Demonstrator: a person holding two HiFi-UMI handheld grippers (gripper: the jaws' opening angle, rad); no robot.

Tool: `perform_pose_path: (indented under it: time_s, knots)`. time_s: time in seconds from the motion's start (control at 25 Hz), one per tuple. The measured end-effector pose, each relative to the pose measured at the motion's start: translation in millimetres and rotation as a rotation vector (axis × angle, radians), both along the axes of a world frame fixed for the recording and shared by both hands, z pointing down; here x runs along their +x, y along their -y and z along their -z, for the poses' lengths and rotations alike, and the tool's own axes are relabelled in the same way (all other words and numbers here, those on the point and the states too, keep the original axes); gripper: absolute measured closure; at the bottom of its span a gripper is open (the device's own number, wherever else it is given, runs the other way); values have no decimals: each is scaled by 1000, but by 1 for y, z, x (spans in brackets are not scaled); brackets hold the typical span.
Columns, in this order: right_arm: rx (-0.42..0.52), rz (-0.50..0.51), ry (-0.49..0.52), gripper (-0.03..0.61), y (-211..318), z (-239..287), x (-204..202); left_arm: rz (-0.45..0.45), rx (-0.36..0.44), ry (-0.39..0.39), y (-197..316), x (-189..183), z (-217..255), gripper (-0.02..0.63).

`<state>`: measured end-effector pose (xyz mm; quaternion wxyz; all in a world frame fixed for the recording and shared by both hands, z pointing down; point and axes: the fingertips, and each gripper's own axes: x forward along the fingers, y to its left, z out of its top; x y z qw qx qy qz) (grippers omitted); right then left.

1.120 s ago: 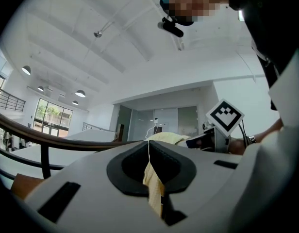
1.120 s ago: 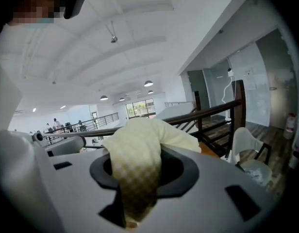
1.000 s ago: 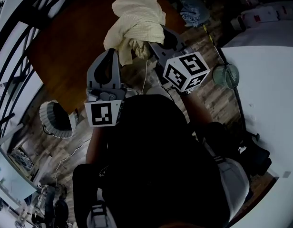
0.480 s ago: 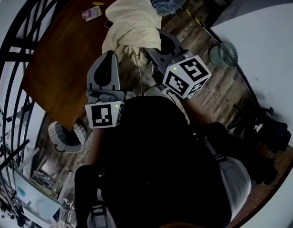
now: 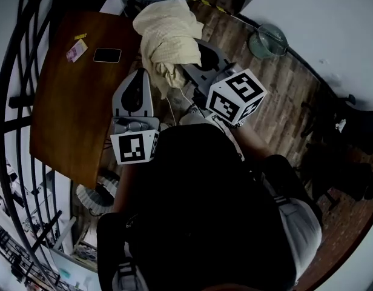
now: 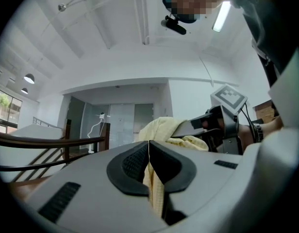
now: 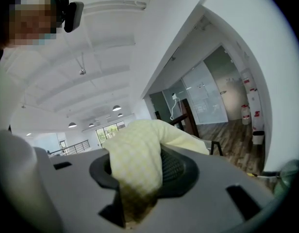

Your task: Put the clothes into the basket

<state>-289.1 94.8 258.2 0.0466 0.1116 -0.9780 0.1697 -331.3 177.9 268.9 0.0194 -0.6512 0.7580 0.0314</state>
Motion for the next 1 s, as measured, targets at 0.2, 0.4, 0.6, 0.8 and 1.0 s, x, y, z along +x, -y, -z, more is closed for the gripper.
perform_pose_path:
  time_s: [0.2, 0.4, 0.6, 0.8, 1.0]
  knots:
    - [-13, -116, 8, 428, 58, -4, 81, -117, -6, 17, 64, 72, -2, 600]
    - [-21, -220, 18, 428, 94, -8, 133, -207, -6, 17, 101, 116, -6, 599]
    - [-23, -332, 27, 426, 124, -10, 202, -299, -12, 6, 140, 169, -9, 598]
    - [-34, -481, 14, 426, 150, -17, 270, -439, -16, 8, 172, 223, -9, 598]
    - [-40, -616, 12, 426, 165, -22, 323, -554, -14, 9, 197, 263, -11, 599]
